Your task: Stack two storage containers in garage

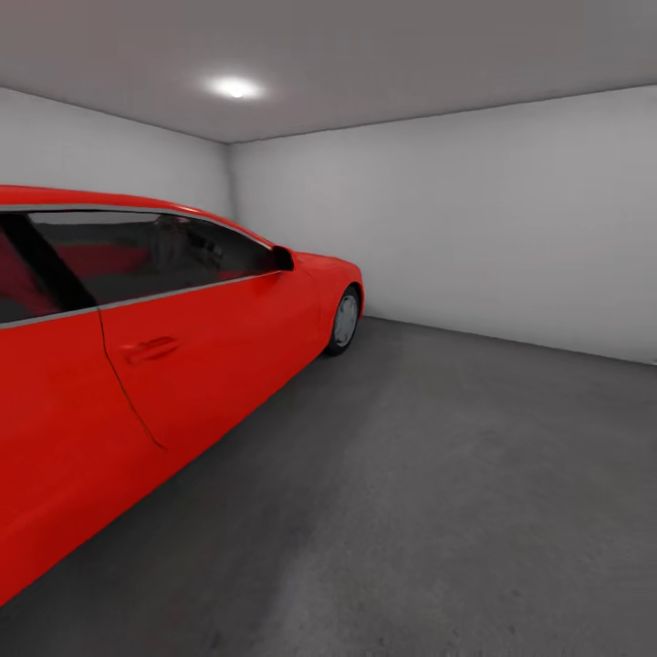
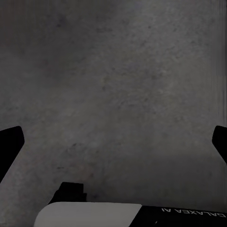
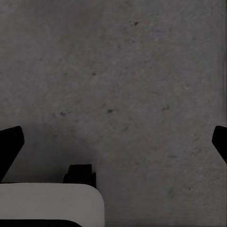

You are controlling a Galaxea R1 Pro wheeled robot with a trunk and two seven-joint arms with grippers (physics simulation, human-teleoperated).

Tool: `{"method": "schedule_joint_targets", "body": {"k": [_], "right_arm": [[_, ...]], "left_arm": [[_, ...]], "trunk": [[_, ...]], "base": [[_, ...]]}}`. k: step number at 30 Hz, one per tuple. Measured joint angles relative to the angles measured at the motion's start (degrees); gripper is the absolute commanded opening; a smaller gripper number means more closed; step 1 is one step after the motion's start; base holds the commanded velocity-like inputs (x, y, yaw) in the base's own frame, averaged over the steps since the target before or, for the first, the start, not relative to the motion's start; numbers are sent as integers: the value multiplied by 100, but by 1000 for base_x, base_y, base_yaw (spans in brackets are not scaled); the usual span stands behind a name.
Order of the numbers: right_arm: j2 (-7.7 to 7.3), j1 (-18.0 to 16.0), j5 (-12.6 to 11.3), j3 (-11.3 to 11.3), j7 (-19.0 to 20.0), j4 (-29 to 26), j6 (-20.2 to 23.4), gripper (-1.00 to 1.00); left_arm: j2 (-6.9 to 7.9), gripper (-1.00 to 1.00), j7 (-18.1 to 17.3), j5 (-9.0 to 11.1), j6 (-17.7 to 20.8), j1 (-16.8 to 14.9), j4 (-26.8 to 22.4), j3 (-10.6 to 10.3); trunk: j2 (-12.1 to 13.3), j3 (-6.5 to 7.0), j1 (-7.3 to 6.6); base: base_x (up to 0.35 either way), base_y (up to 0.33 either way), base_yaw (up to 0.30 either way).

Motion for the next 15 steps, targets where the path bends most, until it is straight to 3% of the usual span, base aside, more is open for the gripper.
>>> {"method": "schedule_joint_targets", "body": {"k": [8,15], "right_arm": [[0,0,0,1,0,-3,0,100],[-1,0,0,0,0,-3,0,100]], "left_arm": [[10,100,8,-2,5,0,0,3],[48,100,23,-2,15,0,8,16]], "trunk": [[0,0,-1],[0,0,-3]], "base": [[25,0,-279],[243,0,-279]]}}
